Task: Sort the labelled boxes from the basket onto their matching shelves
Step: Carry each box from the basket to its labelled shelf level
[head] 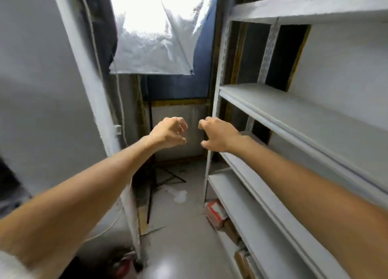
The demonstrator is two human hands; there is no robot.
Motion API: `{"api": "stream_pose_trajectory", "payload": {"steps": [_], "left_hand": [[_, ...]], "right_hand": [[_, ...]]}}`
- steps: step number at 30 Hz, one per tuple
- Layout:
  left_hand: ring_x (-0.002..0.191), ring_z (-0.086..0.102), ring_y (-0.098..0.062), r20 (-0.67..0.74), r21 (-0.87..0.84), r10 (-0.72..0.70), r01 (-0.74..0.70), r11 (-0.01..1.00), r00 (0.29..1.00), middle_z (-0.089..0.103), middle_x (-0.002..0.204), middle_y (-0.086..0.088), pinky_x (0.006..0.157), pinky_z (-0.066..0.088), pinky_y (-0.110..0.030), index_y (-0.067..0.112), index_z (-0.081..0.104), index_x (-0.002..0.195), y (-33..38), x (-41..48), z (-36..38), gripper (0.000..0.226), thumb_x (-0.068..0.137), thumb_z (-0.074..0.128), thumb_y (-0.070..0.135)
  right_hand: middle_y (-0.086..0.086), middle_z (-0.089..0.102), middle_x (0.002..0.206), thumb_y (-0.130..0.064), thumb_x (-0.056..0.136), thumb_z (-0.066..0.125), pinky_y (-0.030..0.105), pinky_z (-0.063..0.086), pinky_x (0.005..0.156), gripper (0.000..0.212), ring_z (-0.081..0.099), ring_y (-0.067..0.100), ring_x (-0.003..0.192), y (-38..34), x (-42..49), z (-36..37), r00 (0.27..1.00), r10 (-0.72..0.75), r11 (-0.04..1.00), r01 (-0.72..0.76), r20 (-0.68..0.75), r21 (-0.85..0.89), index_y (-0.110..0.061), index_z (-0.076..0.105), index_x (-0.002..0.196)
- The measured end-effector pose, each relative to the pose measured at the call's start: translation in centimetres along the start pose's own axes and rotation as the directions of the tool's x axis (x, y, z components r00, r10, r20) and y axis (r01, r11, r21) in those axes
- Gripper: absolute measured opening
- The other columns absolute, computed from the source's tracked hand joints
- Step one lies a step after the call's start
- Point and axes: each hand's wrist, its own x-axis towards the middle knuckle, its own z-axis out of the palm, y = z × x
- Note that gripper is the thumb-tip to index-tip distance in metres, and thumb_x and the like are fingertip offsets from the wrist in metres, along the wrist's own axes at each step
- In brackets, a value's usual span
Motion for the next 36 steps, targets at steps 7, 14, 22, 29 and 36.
{"api": "stream_pose_trajectory", "payload": {"steps": [7, 14, 22, 29, 36], "left_hand": [[0.092, 0.065, -0.022, -0.107, 0.044, -0.332, 0.338, 0.940, 0.937, 0.067, 0.098, -0.002, 0.085, 0.055, -0.039, 0.017, 0.064, 0.109, -8.5, -12.5, -4.0, 0.039, 0.073, 0.077, 0.021], [0.087, 0.061, -0.019, -0.257, 0.024, -0.633, 0.659, 0.752, 0.731, 0.067, 0.097, -0.003, 0.075, 0.050, -0.029, 0.016, 0.063, 0.104, -12.7, -30.7, -6.0, 0.034, 0.075, 0.076, 0.027], [0.093, 0.064, -0.020, -0.397, -0.113, -0.867, 0.921, 0.373, 0.302, 0.067, 0.095, -0.002, 0.081, 0.051, -0.031, 0.012, 0.064, 0.109, -10.6, -54.6, -7.0, 0.033, 0.077, 0.075, 0.016], [0.097, 0.059, -0.021, -0.433, -0.223, -0.901, 0.964, 0.143, 0.033, 0.063, 0.107, -0.001, 0.077, 0.047, -0.030, 0.012, 0.060, 0.117, -8.4, -68.7, -5.7, 0.043, 0.078, 0.077, 0.018], [0.096, 0.063, -0.019, -0.430, -0.368, -0.895, 0.928, 0.055, -0.118, 0.065, 0.109, -0.004, 0.084, 0.056, -0.038, 0.016, 0.059, 0.114, -10.7, -78.6, -5.5, 0.042, 0.077, 0.078, 0.020]], "right_hand": [[0.007, 0.054, 0.118, -0.029, 0.085, 0.066, 0.038, 0.053, 0.083, 0.047, 0.056, 0.026, 0.107, -11.5, 2.0, 3.7, 0.920, -0.383, 0.920, 0.372, 0.077, 0.126, -0.011, 0.051, 0.126], [0.010, 0.055, 0.124, -0.030, 0.082, 0.064, 0.038, 0.048, 0.091, 0.049, 0.053, 0.030, 0.117, -26.5, -0.7, 5.4, 0.689, -0.715, 0.695, 0.682, 0.119, 0.227, -0.009, 0.052, 0.124], [0.013, 0.056, 0.115, -0.028, 0.084, 0.067, 0.035, 0.044, 0.076, 0.043, 0.054, 0.031, 0.104, -43.6, -11.9, 5.7, 0.266, -0.957, 0.288, 0.911, 0.113, 0.294, -0.005, 0.052, 0.118], [0.010, 0.052, 0.121, -0.027, 0.085, 0.068, 0.040, 0.047, 0.087, 0.046, 0.052, 0.029, 0.107, -55.4, -21.6, 5.4, -0.047, -0.993, -0.008, 0.937, 0.105, 0.348, -0.007, 0.049, 0.122], [0.004, 0.056, 0.118, -0.018, 0.082, 0.067, 0.036, 0.050, 0.087, 0.042, 0.054, 0.022, 0.106, -65.0, -27.8, 6.0, -0.175, -0.980, -0.126, 0.914, 0.096, 0.385, -0.010, 0.052, 0.121]]}}
